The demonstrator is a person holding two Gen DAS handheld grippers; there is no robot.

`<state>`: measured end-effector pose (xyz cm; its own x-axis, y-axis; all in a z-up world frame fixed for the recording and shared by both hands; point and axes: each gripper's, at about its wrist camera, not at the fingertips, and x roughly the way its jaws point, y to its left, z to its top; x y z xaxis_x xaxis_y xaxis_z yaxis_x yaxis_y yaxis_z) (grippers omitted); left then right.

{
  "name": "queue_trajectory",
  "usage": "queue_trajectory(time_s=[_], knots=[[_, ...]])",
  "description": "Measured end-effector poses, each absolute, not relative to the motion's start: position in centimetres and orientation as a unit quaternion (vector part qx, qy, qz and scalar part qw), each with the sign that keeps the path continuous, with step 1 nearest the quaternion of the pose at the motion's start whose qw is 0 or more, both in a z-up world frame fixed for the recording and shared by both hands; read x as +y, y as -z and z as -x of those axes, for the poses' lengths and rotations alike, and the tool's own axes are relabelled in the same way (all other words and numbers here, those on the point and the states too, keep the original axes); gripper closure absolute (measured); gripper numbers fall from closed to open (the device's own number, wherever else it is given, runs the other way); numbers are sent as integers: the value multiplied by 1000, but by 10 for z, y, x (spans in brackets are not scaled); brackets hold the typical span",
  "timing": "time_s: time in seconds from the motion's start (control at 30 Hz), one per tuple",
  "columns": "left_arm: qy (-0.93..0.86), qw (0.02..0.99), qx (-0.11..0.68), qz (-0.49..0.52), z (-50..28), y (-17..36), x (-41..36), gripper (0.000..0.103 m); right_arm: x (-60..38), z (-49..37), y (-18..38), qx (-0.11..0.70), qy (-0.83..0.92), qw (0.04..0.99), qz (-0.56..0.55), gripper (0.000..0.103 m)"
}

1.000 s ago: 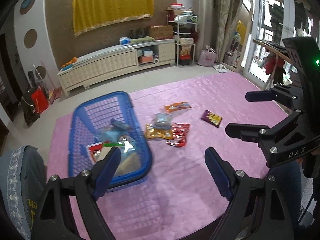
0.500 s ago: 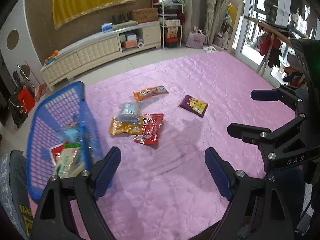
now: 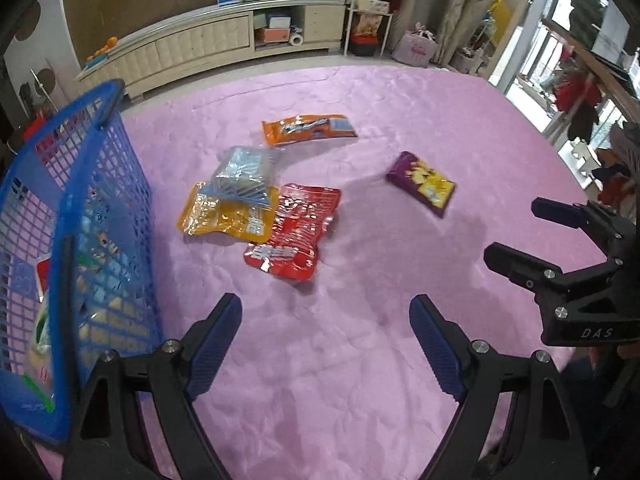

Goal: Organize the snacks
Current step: 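Move both grippers from the basket back to the remaining snacks, then grasp the red sauce packet with the left gripper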

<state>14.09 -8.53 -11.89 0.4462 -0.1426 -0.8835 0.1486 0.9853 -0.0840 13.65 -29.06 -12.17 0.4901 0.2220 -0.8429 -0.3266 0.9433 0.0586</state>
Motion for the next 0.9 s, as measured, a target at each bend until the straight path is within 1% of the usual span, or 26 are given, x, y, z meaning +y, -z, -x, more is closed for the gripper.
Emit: queue_trajectory(time_s=[0.13,0.37,0.53,0.6,0.63,0.67,0.77,0.9], knots=[[86,844,529,-1,-157,140,-80,19,-285,-150,137,492,-158,855,55,3],[81,829,553,6,-182,178,-68,19,-275,-172,150,480,-162,859,72,3],[83,838,540,-16,-193,184,-71,19,-278,-178,156,482,-167,857,67,3],[83,839,537,-18,-200,184,-75,16,-281,-179,157,484,-166,857,64,3],[90,836,540,-15,-203,184,-77,9,-283,-180,157,484,-164,858,62,3],[99,833,545,-14,-204,185,-80,6,-286,-181,156,483,-161,859,60,3],[129,824,551,-23,-211,182,-93,6,-293,-184,156,480,-151,862,59,3],[155,818,554,-7,-213,178,-103,6,-299,-188,156,483,-144,862,46,3]])
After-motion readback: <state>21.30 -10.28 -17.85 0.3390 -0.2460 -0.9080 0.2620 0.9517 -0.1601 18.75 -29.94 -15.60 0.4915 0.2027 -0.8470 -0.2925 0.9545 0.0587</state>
